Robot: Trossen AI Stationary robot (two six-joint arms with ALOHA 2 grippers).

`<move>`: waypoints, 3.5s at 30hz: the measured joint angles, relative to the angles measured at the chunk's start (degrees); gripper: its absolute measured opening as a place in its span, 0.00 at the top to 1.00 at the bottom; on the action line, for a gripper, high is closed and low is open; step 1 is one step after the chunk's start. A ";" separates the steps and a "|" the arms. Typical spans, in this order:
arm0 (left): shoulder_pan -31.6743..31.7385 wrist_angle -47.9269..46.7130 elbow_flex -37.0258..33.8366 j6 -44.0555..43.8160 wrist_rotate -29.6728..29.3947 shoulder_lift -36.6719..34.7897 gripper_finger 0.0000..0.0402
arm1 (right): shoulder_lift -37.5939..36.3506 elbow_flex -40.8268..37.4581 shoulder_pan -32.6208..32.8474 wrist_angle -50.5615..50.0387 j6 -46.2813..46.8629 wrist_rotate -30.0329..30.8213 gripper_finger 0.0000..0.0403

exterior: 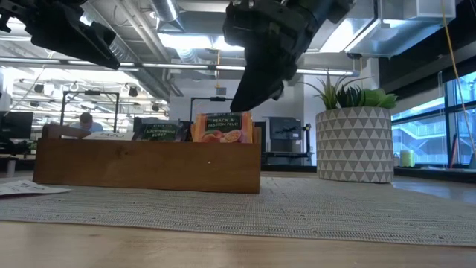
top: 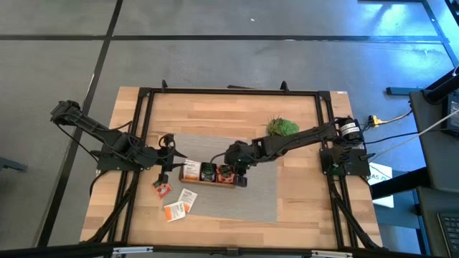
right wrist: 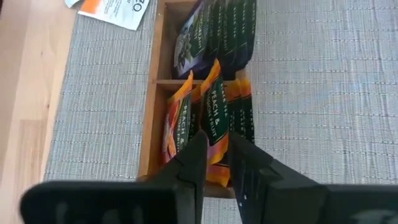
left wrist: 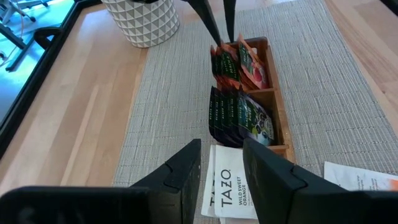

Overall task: Pick & Place Tea
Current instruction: Adjust the orange tea bag in the right section of the wooden organizer, then put the orange tea bag into the right section of the wooden organizer

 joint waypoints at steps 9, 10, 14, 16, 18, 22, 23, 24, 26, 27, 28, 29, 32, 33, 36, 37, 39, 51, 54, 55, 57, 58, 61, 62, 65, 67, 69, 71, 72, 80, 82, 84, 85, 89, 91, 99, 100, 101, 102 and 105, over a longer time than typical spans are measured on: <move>0.02 0.00 0.00 0.00 0.00 0.01 0.71 | 0.75 0.02 -0.18 1.50 -0.37 -0.76 0.83; 0.01 0.00 0.00 0.00 0.00 0.01 0.71 | 1.00 0.02 -0.20 1.48 -0.20 -1.84 0.84; 0.00 -0.12 0.00 0.00 0.00 0.02 0.71 | 2.06 0.07 -0.20 1.97 -0.18 -3.46 0.90; 0.00 -0.17 0.00 0.00 0.00 0.00 0.71 | 2.19 -0.02 -0.20 1.67 -0.20 -3.44 0.93; 0.01 -0.20 0.00 0.00 0.00 0.00 0.71 | 2.23 0.00 -0.20 2.17 -0.26 -2.85 0.97; 0.00 -0.22 0.00 0.00 0.00 0.00 0.71 | 2.27 0.00 -0.20 3.19 -0.52 -2.73 0.97; 0.01 -0.23 0.00 0.00 0.00 0.00 0.71 | 2.27 0.02 -0.20 3.33 -0.51 -2.71 0.96; 0.01 -0.24 0.00 0.00 0.00 0.00 0.71 | 2.27 0.00 -0.20 3.27 -0.34 -2.64 0.95; 0.01 -0.24 0.00 0.00 0.00 0.00 0.71 | 2.27 0.00 -0.20 3.16 1.09 -2.59 0.94; 0.02 -0.24 0.00 0.00 0.00 0.00 0.71 | 2.27 0.00 -0.20 3.15 1.79 -2.60 0.95; 0.00 -0.26 0.00 0.00 0.00 0.00 0.71 | 2.27 0.00 -0.17 2.96 2.61 -2.59 0.97; 0.00 -0.26 0.00 0.00 0.00 0.00 0.71 | 2.27 0.00 -0.17 2.42 2.79 -2.57 0.98; 0.01 -0.28 0.00 0.00 0.02 0.00 0.71 | 2.13 0.00 0.56 1.50 3.94 0.26 0.98; 0.00 -0.28 0.00 0.00 0.01 0.00 0.71 | 1.92 0.00 1.02 1.48 4.05 2.37 0.98; 0.00 -0.31 0.00 0.00 0.02 0.00 0.71 | 0.76 0.01 2.13 0.92 4.13 6.14 0.99; 0.00 -0.38 0.00 -0.02 0.02 0.00 0.71 | 0.32 0.02 2.37 0.92 4.40 6.32 0.99; 0.02 -0.44 0.00 -0.01 0.02 0.00 0.71 | -0.39 -0.31 2.86 1.20 4.98 6.52 0.99; 0.00 -0.61 0.00 -1.30 0.46 0.00 0.71 | -3.74 -13.92 4.19 19.73 10.34 8.58 1.00; 0.00 -0.65 0.00 -1.51 0.46 0.00 0.71 | -3.74 -15.40 4.07 20.07 10.36 8.79 1.00; 0.01 -0.64 0.00 -1.51 0.46 0.00 0.71 | -3.74 -15.70 4.07 20.14 10.31 9.18 0.99; 0.01 -0.63 0.00 -1.51 0.46 0.00 0.71 | -3.74 -15.78 4.15 20.24 10.13 9.48 0.98; 0.00 -0.63 0.00 -1.51 0.46 0.00 0.71 | -3.74 -15.76 4.15 20.34 10.16 9.45 0.97; 0.01 -0.63 0.00 -1.51 0.19 0.00 0.71 | -3.74 -15.76 4.15 19.84 7.50 7.50 0.93; 0.02 -0.63 0.00 -1.51 0.08 0.00 0.71 | -3.74 -15.76 4.15 19.88 7.24 7.04 0.92; 0.01 -0.63 0.00 -1.51 0.04 0.00 0.71 | -3.76 -15.76 4.13 19.60 7.55 6.59 0.90; 0.02 -0.63 0.00 -1.51 0.04 0.00 0.71 | -3.78 -15.76 3.99 19.12 7.36 6.49 0.90; 0.02 -0.63 0.00 -1.51 0.03 0.00 0.71 | -3.78 -15.76 3.87 19.00 5.69 6.44 0.90; 0.01 -0.63 0.00 -1.51 0.02 0.00 0.71 | -3.77 -15.76 3.85 18.98 5.25 6.42 0.90; 0.00 -0.63 0.00 -1.51 0.02 0.01 0.71 | -3.78 -15.76 3.85 18.98 5.48 6.42 0.90; 0.01 -0.63 0.00 -1.51 0.00 0.00 0.71 | -3.78 -15.74 3.83 19.75 4.36 3.01 0.88; 0.02 -0.63 0.00 -1.51 0.00 0.01 0.71 | -3.78 -15.74 3.75 19.75 4.86 2.88 0.85; 0.02 -0.61 0.00 -1.51 0.00 0.00 0.71 | -3.78 -15.74 3.57 19.59 5.53 2.85 0.82; 0.00 -0.63 0.00 -1.51 0.00 0.00 0.71 | -3.80 -15.74 3.39 19.39 5.60 2.85 0.80; 0.01 -0.63 0.00 -1.51 0.00 0.00 0.71 | -5.31 -15.72 2.56 18.13 5.60 2.85 0.74; 0.00 -0.63 0.00 -1.51 0.00 0.00 0.71 | -6.98 -15.69 2.43 16.52 5.62 2.92 0.72; 0.00 -0.16 -0.01 -2.07 0.26 0.01 0.71 | -15.20 -15.65 2.51 16.50 -1.71 2.97 0.71; 0.02 0.19 0.00 -3.20 0.82 0.02 0.71 | -15.41 -15.64 2.51 17.86 -3.75 2.98 0.71; 0.02 0.74 0.00 -4.88 2.00 0.02 0.71 | -15.40 -15.63 2.50 19.48 -5.80 2.98 0.71; 0.02 1.23 0.00 -6.74 3.64 0.00 0.71 | -15.32 -15.64 2.51 20.70 -7.71 2.97 0.71; 0.02 1.57 0.00 -10.27 8.63 0.02 0.71 | -14.05 -15.59 2.57 23.79 -10.55 2.73 0.71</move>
